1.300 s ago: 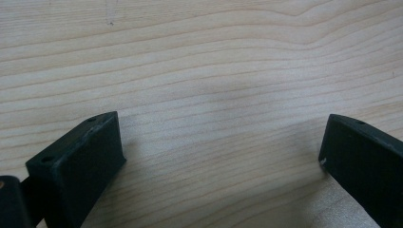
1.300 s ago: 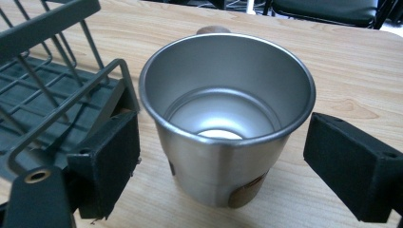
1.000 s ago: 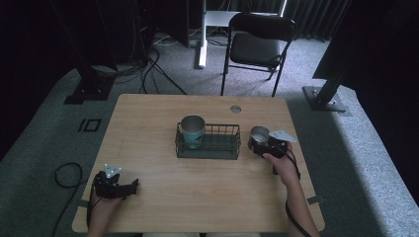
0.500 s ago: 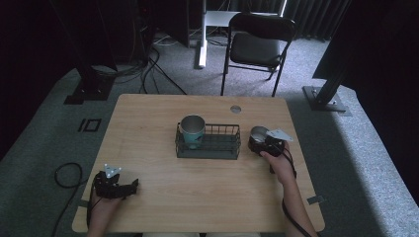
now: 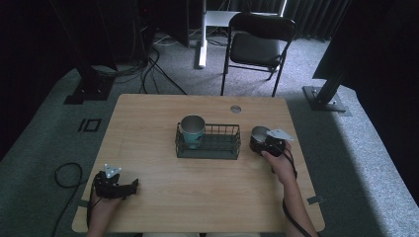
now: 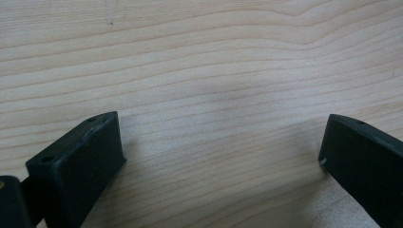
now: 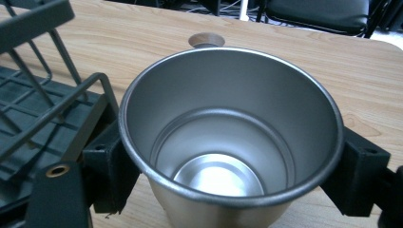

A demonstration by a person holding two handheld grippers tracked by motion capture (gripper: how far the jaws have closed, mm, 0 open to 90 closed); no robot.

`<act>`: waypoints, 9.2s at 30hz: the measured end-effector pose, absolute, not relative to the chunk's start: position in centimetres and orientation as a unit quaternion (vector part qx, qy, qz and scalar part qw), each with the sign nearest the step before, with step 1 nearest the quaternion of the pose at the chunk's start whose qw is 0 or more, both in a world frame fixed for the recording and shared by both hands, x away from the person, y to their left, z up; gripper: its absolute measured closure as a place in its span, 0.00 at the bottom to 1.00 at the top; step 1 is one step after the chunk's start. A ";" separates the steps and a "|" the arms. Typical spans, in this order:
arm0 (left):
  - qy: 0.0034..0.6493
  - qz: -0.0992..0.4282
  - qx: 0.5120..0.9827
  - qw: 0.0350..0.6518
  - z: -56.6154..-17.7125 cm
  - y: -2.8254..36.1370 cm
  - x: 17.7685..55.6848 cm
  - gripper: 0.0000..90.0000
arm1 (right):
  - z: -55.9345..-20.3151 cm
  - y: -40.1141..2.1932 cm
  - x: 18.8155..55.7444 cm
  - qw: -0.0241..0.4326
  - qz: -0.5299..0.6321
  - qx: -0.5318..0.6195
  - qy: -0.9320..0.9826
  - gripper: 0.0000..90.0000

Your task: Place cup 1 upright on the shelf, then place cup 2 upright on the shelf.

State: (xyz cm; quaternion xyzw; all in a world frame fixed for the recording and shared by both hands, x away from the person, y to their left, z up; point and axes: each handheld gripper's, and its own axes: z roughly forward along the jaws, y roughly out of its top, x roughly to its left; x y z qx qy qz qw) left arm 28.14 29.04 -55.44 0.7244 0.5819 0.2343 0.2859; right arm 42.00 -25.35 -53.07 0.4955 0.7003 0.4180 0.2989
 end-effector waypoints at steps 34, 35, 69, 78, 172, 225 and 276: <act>0.582 0.234 0.724 0.286 -55.4 29.0 28.1 0.02 | -45.6 -25.2 40.5 0.309 0.455 0.460 0.697 0.20; 0.582 0.234 0.724 0.286 -55.4 29.0 28.1 0.02 | -45.6 -25.2 40.5 0.309 0.455 0.460 0.697 0.20; 0.582 0.234 0.724 0.286 -55.5 29.0 28.1 0.02 | -40.6 -21.1 40.0 0.297 0.486 0.413 0.710 0.20; 0.582 0.234 0.725 0.285 -55.4 29.0 28.1 0.02 | -40.3 -19.3 40.0 0.290 0.491 0.398 0.719 0.20; 0.582 0.234 0.724 0.286 -55.5 29.0 28.1 0.02 | -48.1 -12.1 41.8 0.233 0.434 0.397 0.775 0.20; 0.582 0.234 0.724 0.286 -55.5 29.0 28.1 0.02 | -46.7 -16.7 38.1 0.217 0.465 0.386 0.767 0.14; 0.581 0.235 0.725 0.286 -55.5 29.1 28.1 0.02 | -52.4 -23.3 33.7 0.212 0.441 0.404 0.773 0.15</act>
